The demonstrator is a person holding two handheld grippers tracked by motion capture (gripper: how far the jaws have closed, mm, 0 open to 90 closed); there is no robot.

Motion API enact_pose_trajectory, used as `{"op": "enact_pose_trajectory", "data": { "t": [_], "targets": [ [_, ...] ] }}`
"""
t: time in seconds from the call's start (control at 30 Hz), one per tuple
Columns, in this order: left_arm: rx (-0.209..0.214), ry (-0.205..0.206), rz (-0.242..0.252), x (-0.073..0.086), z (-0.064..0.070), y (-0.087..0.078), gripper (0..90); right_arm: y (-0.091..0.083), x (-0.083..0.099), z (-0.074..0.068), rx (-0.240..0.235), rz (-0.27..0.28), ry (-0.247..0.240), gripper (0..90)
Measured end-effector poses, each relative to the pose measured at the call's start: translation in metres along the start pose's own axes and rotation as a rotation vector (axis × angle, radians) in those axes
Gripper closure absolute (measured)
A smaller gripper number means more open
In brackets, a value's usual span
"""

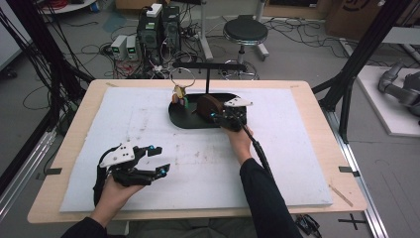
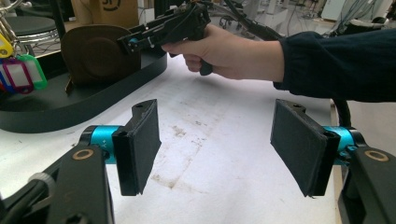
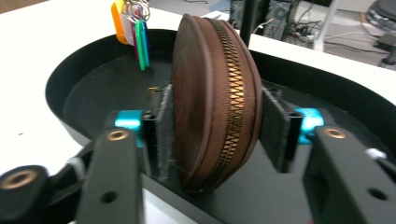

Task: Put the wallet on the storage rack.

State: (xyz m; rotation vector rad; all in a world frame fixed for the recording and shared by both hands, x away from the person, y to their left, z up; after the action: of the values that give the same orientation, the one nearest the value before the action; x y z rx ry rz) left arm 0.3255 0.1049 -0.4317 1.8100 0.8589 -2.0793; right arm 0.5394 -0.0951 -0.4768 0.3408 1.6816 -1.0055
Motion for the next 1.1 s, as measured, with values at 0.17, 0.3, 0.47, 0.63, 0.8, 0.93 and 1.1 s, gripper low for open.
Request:
{"op": "enact_pose_trajectory", "data": {
  "t": [0.17,0.3,0.47,0.63,0.8,0.93,1.1],
  "targets": [
    [-0.006,0.004,0.004,-0.001,0.000,0.000,32.8,-0.009,-0.005,0.008,0.049,0.007,-0.012,39.8],
    [-0.016,0.010,0.005,-0.001,-0.003,-0.001,32.8,-0.024,-0.014,0.013,0.079,0.014,-0.032,36.2],
    [-0.030,0.014,0.003,-0.003,-0.007,0.001,32.7,-0.044,-0.020,0.015,0.060,0.018,-0.065,35.3],
    [-0.056,0.037,-0.012,-0.003,-0.015,0.005,32.7,-0.068,-0.019,0.012,-0.008,0.007,-0.057,33.9],
    [-0.094,0.042,-0.015,-0.004,-0.024,0.007,32.7,-0.099,-0.010,0.011,-0.061,0.001,-0.053,33.6],
    [-0.125,0.043,-0.012,-0.004,-0.032,0.005,32.8,-0.127,-0.001,0.013,-0.075,0.008,-0.050,32.6],
    [-0.181,0.034,-0.016,-0.002,-0.043,0.002,32.7,-0.157,0.013,0.017,-0.102,0.025,0.007,28.5]
  ]
}}
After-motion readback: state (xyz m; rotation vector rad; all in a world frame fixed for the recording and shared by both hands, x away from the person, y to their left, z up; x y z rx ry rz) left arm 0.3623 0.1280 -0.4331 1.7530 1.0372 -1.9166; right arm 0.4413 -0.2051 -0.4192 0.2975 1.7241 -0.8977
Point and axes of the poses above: each handheld gripper's, and its own axes: y roughly forward along the jaws, x roughly out of its underside, z roughly to its right, the point moved 10 cm from there along y, roughly forward along the jaws, and after that the axes turned 6 degrees about -x, right-handed, at the moved point
